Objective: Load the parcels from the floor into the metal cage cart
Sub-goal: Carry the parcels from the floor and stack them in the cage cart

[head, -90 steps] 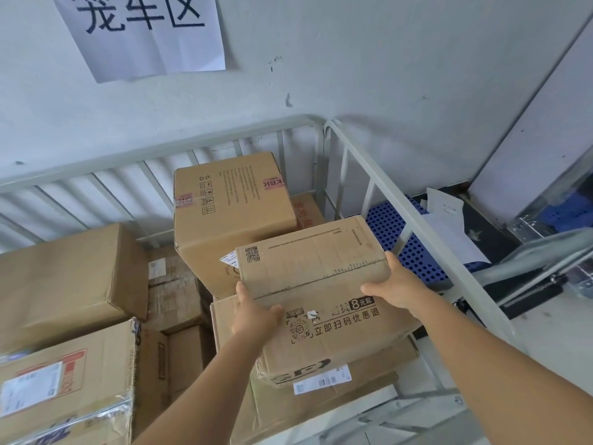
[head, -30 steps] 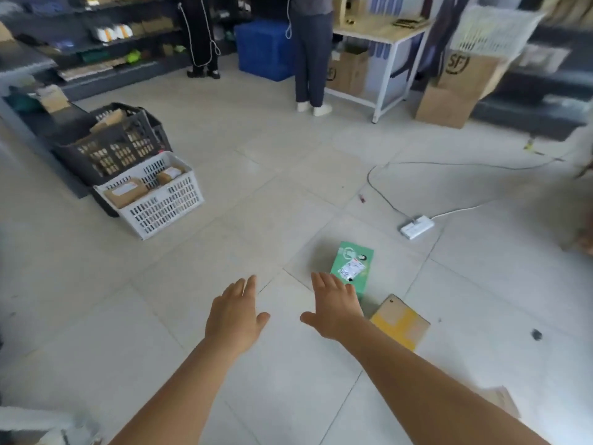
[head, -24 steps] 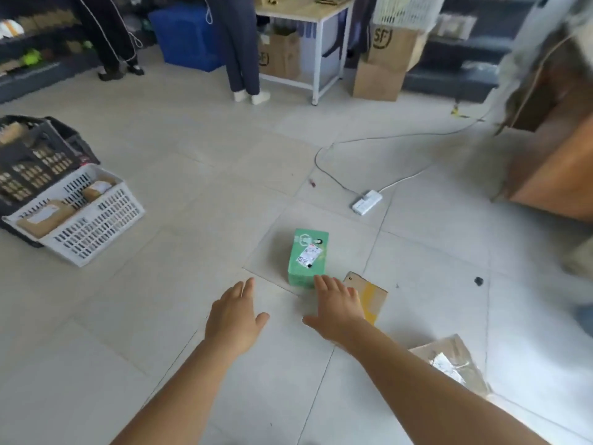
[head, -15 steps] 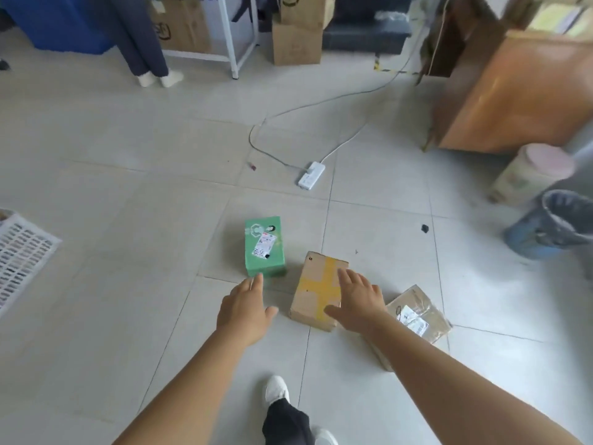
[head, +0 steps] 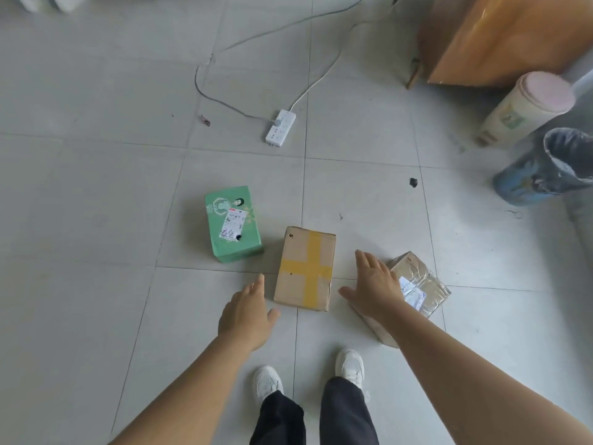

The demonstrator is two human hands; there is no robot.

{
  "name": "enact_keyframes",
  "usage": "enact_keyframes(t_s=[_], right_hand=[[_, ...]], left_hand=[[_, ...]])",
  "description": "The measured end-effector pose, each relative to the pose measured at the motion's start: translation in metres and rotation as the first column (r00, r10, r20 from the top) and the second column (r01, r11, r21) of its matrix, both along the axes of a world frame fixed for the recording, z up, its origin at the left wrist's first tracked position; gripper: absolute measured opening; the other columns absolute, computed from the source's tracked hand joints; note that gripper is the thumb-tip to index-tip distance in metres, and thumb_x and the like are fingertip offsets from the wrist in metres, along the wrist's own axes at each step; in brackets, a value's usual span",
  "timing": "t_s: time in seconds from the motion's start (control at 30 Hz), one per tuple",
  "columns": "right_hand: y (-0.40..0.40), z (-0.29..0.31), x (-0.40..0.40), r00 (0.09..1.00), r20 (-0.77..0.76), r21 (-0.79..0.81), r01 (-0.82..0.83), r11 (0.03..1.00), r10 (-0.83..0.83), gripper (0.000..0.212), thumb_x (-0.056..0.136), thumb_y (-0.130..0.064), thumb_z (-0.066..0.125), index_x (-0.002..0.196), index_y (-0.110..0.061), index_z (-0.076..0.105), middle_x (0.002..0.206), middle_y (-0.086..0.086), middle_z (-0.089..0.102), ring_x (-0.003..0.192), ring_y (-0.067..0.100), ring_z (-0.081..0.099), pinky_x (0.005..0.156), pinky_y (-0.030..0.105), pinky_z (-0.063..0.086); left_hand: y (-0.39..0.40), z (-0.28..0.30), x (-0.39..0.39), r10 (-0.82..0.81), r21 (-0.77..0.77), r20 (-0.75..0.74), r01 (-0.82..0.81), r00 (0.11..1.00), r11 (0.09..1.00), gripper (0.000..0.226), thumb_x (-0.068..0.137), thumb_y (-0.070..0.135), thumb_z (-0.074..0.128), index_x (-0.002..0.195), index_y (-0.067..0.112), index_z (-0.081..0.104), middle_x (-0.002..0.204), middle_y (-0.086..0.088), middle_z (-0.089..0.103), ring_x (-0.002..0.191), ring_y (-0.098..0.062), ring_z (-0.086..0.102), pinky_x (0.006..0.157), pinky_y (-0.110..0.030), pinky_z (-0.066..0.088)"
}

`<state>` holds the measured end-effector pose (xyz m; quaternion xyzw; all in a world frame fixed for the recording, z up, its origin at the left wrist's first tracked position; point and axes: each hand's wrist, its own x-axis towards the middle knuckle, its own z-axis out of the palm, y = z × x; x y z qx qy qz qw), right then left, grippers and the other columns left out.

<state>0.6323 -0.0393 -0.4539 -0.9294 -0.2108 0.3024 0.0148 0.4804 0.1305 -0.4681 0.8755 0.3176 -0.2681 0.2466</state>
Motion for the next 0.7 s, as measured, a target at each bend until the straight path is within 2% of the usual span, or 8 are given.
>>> enact_keyframes(t_s=[0.2, 0.37, 0.5, 0.6, 0.7], right_hand=[[0.016, -0.091, 0.044, 0.999, -0.051, -0.025, -0.012, 1.000, 0.011, 0.086, 0.090, -0.046, 0.061, 0.153, -0.014, 0.013, 0.158, 0.002, 0.022, 0.143, 0.025, 0.026, 0.113, 0.040, 0.028], [0.028, -0.179, 0.078, 0.992, -0.112, -0.043, -0.064, 0.997, 0.059, 0.090, 0.089, -0.047, 0.062, 0.154, -0.015, 0.008, 0.159, 0.001, 0.021, 0.143, 0.025, 0.026, 0.112, 0.041, 0.027], [0.038, -0.249, 0.110, 0.981, -0.155, -0.046, -0.129, 0.991, 0.121, 0.095, 0.088, -0.048, 0.064, 0.155, -0.016, 0.005, 0.159, 0.001, 0.019, 0.144, 0.026, 0.024, 0.112, 0.042, 0.027], [0.046, -0.296, 0.136, 0.966, -0.183, -0.071, -0.196, 0.978, 0.181, 0.100, 0.087, -0.048, 0.066, 0.155, -0.016, 0.001, 0.162, 0.001, 0.011, 0.146, 0.027, 0.020, 0.114, 0.042, 0.024], [0.058, -0.335, 0.156, 0.953, -0.181, -0.065, -0.256, 0.964, 0.241, 0.104, 0.085, -0.048, 0.069, 0.156, -0.018, -0.001, 0.163, -0.001, 0.008, 0.146, 0.027, 0.018, 0.115, 0.042, 0.022]], left_hand=[[-0.001, -0.084, 0.014, 0.188, -0.059, -0.081, -0.193, 0.979, 0.979, 0.078, 0.096, 0.040, 0.048, 0.153, 0.016, 0.002, 0.152, -0.007, 0.029, 0.133, -0.027, 0.038, 0.101, -0.039, 0.039], [-0.021, -0.164, 0.037, 0.448, -0.141, -0.155, -0.469, 0.881, 0.872, 0.082, 0.094, 0.041, 0.052, 0.152, 0.010, 0.003, 0.148, -0.011, 0.036, 0.131, -0.028, 0.042, 0.099, -0.038, 0.039], [-0.038, -0.230, 0.064, 0.630, -0.190, -0.246, -0.674, 0.736, 0.714, 0.084, 0.092, 0.044, 0.054, 0.150, 0.004, 0.009, 0.145, -0.014, 0.041, 0.130, -0.029, 0.044, 0.097, -0.036, 0.041], [-0.044, -0.277, 0.084, 0.756, -0.191, -0.283, -0.807, 0.590, 0.558, 0.074, 0.090, 0.043, 0.059, 0.139, 0.000, 0.025, 0.133, -0.018, 0.050, 0.120, -0.033, 0.051, 0.088, -0.036, 0.045], [-0.049, -0.320, 0.097, 0.841, -0.194, -0.321, -0.899, 0.436, 0.393, 0.074, 0.087, 0.041, 0.063, 0.137, -0.001, 0.028, 0.132, -0.019, 0.051, 0.117, -0.033, 0.053, 0.086, -0.035, 0.045]])
